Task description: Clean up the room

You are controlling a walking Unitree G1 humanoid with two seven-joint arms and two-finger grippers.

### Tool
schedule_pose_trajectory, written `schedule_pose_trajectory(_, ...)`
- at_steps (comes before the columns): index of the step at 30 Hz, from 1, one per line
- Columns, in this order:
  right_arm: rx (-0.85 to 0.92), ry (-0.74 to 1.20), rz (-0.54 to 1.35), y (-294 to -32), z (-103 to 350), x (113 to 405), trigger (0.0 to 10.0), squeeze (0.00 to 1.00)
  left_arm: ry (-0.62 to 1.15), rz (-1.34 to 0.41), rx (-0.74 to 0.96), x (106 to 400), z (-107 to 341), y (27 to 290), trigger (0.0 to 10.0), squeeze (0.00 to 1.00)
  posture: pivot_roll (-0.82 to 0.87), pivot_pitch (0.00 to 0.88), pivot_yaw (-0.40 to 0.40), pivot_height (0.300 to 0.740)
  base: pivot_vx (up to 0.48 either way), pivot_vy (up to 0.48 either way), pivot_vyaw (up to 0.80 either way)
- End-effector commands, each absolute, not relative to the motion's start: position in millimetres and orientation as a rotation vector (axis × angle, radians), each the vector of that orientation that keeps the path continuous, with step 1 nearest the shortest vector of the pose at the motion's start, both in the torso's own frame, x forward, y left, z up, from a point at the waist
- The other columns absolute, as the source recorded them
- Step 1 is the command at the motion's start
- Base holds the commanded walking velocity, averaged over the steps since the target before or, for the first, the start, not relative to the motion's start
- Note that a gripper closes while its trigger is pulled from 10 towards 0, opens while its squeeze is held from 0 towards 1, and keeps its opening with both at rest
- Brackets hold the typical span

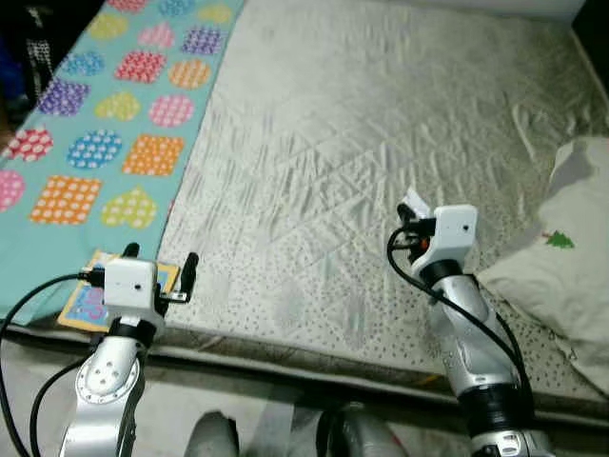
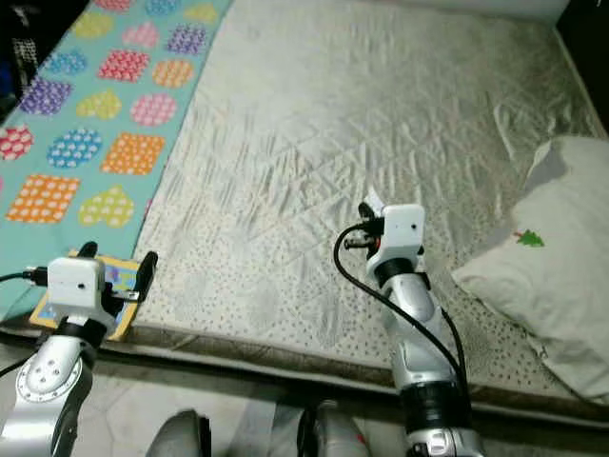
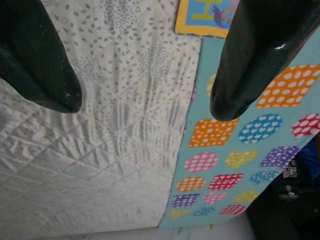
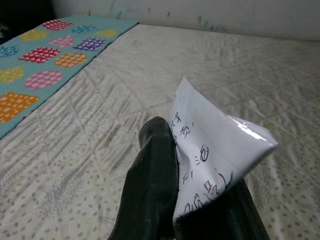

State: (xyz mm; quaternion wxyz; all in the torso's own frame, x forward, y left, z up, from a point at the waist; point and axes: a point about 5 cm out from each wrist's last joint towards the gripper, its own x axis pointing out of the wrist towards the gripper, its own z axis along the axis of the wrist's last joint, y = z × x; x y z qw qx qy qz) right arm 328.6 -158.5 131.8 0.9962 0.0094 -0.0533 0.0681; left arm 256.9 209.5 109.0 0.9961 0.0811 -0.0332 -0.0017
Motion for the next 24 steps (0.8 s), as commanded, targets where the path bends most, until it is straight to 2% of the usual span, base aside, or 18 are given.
schedule_pose_trajectory(1,0.024,-0.081,0.124,-161.5,126.2,323.9,10.0,0.00,-0.034,0.018,0.163,253.2,100.8,211.6,10.0,0.00,0.10,0.167,-0.046,0.740,0.000,0.000,0.00)
schedule_pose_trajectory(11,0.025,-0.058,0.110,-162.6,121.5,314.4,10.0,0.00,-0.028,0.026,0.153,252.4,95.7,210.6,10.0,0.00,0.09,0.136,-0.052,0.740,0.000,0.000,0.00)
schedule_pose_trajectory(24,0.046,-0.033,0.083,-163.9,116.7,304.9,10.0,0.00,-0.018,-0.012,0.158,257.1,95.0,206.0,10.0,0.00,0.07,0.156,-0.037,0.740,0.000,0.000,-0.79)
